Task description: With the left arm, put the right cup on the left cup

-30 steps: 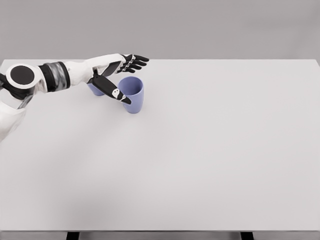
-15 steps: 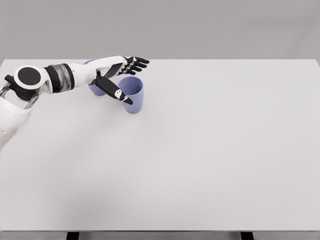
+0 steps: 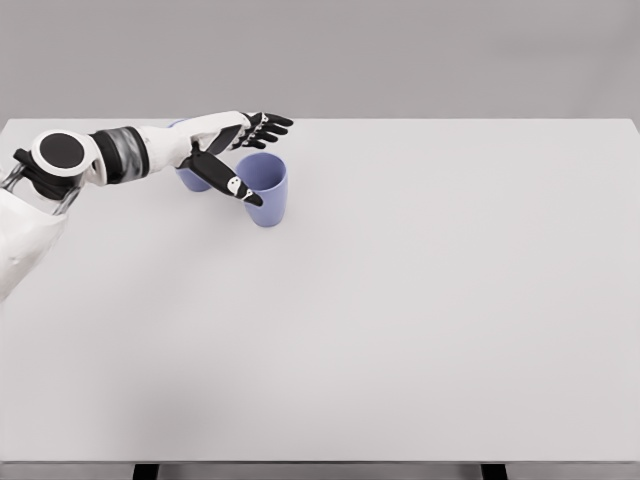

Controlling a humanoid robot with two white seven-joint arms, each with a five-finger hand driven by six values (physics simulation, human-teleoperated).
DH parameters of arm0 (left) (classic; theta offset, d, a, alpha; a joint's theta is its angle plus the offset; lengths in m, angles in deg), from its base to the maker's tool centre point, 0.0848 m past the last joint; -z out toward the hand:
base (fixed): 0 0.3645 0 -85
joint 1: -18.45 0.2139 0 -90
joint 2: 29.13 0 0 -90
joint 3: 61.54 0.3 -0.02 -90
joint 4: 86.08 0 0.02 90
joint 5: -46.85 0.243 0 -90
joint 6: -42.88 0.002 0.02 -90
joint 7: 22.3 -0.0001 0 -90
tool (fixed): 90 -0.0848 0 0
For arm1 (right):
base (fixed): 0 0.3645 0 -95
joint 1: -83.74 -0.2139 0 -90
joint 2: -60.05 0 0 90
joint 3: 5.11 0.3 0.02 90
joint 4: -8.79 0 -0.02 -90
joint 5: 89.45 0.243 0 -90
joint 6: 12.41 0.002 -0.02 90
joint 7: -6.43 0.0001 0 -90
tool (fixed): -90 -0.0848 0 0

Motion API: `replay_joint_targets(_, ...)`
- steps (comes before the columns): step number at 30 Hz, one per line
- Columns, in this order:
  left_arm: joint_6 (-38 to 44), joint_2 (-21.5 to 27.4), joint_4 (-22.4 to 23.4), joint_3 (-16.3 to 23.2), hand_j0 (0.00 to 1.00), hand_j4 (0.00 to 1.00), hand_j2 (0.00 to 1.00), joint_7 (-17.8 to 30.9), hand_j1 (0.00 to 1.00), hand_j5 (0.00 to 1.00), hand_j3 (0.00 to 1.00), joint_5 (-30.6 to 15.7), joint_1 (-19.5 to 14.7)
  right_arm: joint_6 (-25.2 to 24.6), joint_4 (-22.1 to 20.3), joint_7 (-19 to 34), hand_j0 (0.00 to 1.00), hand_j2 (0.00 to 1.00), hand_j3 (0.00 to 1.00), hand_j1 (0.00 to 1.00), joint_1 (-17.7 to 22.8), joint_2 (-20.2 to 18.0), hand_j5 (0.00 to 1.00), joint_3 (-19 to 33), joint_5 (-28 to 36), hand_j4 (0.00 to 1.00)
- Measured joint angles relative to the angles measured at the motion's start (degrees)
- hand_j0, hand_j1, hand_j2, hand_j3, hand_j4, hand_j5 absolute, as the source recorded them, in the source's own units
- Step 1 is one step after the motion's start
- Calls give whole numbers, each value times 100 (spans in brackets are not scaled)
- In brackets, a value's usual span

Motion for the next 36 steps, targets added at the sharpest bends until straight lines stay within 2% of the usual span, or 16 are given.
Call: replay_joint_targets(36, -6, -266, 461, -27, 100, 100, 100, 0, 100, 100, 100, 197, 0, 0, 0, 0, 100, 100, 100, 100, 0, 0, 100, 0, 0, 100)
